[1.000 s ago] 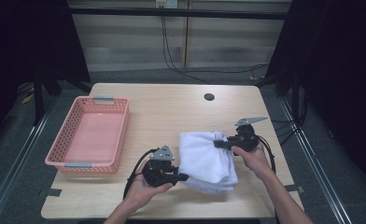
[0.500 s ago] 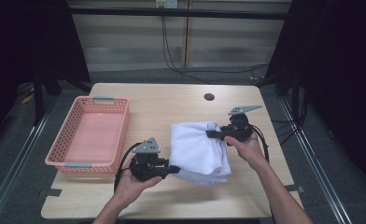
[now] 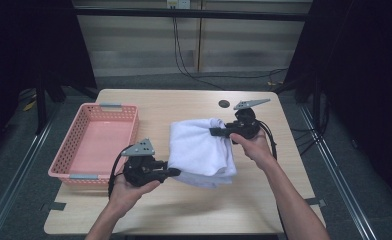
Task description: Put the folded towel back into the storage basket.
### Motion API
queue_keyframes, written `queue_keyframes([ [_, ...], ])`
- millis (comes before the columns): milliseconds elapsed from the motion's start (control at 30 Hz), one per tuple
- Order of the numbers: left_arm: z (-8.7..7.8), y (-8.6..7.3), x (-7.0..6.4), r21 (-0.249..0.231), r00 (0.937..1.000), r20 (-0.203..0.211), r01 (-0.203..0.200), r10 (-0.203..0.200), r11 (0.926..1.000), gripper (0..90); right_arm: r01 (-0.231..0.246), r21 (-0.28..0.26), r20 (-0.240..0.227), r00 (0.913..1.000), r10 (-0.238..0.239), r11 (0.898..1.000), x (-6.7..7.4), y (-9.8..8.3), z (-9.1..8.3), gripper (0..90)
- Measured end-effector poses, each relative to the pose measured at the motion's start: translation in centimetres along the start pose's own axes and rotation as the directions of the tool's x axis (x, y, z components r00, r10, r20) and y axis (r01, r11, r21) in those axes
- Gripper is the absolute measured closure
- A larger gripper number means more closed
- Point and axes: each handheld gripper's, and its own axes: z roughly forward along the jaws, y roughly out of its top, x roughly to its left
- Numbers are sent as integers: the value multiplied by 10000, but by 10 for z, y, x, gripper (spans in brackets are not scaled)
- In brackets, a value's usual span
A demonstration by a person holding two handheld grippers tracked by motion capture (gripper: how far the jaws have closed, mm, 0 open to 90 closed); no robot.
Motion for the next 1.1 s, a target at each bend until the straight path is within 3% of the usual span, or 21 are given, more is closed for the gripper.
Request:
queue_keyframes([
  [167,-10,3,5,62,9996,-259,-63,64,10000,736,77,-4,-111,9999,-77,10000,2,13,9,716],
  [633,-49,6,23,-709,9974,-666,216,-263,9973,736,303,-84,-505,9983,-307,9995,15,54,38,718],
  [933,-79,-1,39,-1118,9924,-1069,492,-612,9925,736,533,-112,-798,9953,-541,9985,28,80,66,720],
  [1100,-98,-7,46,-1314,9859,-1443,661,-851,9891,734,578,-20,-964,9937,-577,9983,35,93,84,720],
])
